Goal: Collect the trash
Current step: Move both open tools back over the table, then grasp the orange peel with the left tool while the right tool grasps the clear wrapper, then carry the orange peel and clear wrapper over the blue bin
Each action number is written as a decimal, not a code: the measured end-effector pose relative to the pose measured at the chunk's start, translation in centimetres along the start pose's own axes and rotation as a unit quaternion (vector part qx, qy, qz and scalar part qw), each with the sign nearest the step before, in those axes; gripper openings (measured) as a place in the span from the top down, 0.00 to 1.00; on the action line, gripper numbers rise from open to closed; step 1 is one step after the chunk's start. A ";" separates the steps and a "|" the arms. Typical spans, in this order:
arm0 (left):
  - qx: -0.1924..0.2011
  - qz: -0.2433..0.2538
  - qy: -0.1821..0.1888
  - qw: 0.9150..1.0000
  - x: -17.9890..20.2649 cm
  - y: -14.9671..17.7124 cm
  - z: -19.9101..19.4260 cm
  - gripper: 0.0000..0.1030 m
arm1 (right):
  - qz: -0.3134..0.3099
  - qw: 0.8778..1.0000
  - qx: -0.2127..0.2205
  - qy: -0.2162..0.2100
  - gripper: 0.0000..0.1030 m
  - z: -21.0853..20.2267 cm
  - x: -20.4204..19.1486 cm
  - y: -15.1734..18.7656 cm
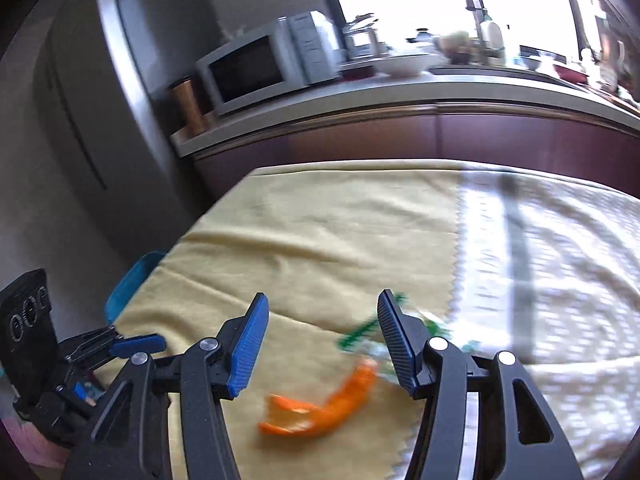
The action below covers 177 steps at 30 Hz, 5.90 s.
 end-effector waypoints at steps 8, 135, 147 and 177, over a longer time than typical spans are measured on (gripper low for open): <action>-0.041 0.033 0.020 0.998 5.2 0.3 3.8 0.34 | 0.057 0.998 -0.006 0.027 0.42 -0.2 6.7 1.6; 0.045 -0.067 -0.129 0.988 -7.5 -1.3 -8.1 0.95 | 0.029 0.985 -0.012 -0.172 0.88 1.9 -8.3 1.0; 0.054 -0.083 -0.151 0.984 -9.6 -0.9 -10.1 0.95 | 0.012 0.981 -0.020 -0.193 0.88 3.1 -11.0 0.9; 0.071 -0.114 -0.183 0.974 -12.8 0.4 -13.5 0.95 | -0.027 0.973 -0.041 -0.225 0.88 4.9 -15.5 0.9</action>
Point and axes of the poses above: each gripper's, at about its wrist camera, not at the fingertips, and z roughly the way its jaws point, x to its right, y to its underside, the point moved 10 cm from there along z, roughly the way its jaws point
